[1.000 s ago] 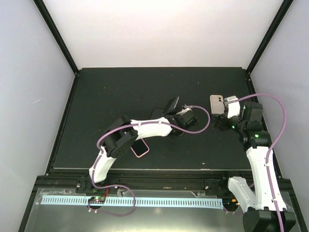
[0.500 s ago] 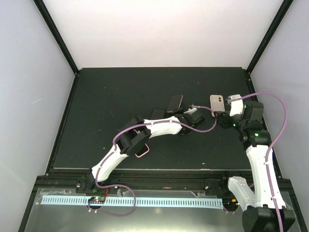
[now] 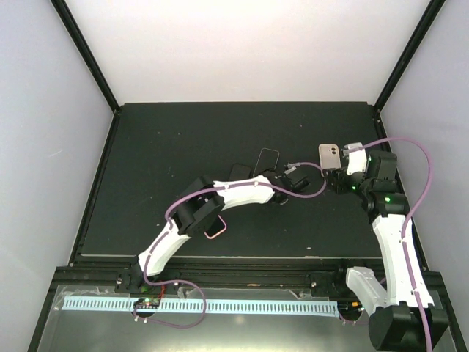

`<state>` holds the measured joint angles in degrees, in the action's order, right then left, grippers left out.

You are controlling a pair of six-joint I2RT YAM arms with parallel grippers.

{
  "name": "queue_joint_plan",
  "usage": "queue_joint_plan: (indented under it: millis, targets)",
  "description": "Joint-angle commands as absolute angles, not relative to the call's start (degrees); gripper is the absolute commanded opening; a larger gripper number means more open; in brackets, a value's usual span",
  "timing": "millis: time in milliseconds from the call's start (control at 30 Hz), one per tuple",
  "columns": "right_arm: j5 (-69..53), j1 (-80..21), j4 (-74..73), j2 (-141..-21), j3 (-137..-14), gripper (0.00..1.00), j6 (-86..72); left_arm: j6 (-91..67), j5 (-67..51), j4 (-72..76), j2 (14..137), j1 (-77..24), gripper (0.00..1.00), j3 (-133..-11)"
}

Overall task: Take the phone out of the phone case
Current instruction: Place the phone at the center of the board, then pick up the phone at the center of the board.

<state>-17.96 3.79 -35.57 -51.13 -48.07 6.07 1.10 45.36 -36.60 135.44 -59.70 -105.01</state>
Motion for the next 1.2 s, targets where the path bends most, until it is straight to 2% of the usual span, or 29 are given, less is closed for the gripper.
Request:
queue_joint_plan:
  millis: [0,167,300,467,700,1167]
  targets:
    - [-17.6,3.8,-34.5,-49.8,-47.8,0.77,6.3,-5.3,32.0,-37.7,123.6,-59.4,0.76,-100.7]
    - [-20.0,3.8,-35.0,-50.0,-47.8,0.77,6.9,-11.0,26.3,-35.6,109.7,-57.0,0.99,-89.1]
    - [-20.4,3.8,-35.6,-49.5,-47.9,0.77,7.7,-15.8,17.0,-35.8,103.9,-50.9,0.99,-81.2]
    - [-20.3,3.8,-35.5,-48.2,-47.7,0.77,8.1,-14.9,3.2,-38.8,105.4,-43.5,0.99,-81.3]
    - [-21.6,3.8,-36.0,-48.3,-47.6,0.77,8.6,-12.5,0.0,-43.3,114.2,-39.0,0.99,-87.3]
    - [-23.3,3.8,-36.9,-50.2,-48.0,0.77,8.9,-14.0,4.9,-49.5,126.9,-37.4,0.99,-100.1]
